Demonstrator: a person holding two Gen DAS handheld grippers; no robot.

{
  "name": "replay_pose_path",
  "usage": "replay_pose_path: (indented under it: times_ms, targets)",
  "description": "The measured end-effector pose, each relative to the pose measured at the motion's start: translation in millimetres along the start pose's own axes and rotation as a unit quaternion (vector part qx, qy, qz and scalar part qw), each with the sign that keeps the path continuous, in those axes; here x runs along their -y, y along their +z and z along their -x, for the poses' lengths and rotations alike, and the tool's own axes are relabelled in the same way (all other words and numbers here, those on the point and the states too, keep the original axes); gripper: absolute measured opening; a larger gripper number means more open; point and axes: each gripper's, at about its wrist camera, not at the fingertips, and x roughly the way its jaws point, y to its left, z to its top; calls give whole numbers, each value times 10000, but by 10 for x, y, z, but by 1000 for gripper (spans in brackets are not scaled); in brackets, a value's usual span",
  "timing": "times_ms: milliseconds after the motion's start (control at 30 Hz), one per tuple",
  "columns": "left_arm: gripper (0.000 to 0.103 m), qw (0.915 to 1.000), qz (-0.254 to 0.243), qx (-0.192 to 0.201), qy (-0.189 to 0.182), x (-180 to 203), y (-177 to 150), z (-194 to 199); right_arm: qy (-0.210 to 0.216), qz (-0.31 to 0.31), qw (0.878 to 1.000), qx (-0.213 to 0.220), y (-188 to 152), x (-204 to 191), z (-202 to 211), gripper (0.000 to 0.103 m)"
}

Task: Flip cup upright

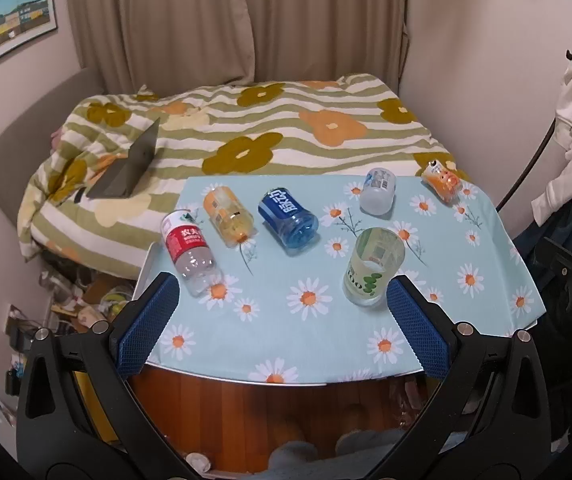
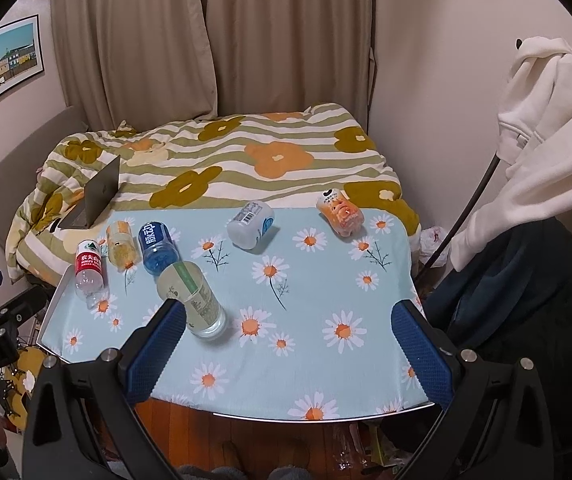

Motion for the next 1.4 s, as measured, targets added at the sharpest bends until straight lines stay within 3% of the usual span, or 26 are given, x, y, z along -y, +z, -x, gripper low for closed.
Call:
replay_pose_path:
  times_ms: [1400]
  targets:
    - [103, 10000, 3, 34, 45, -68, 108, -42, 9, -32, 10000, 37, 95, -47, -53, 102]
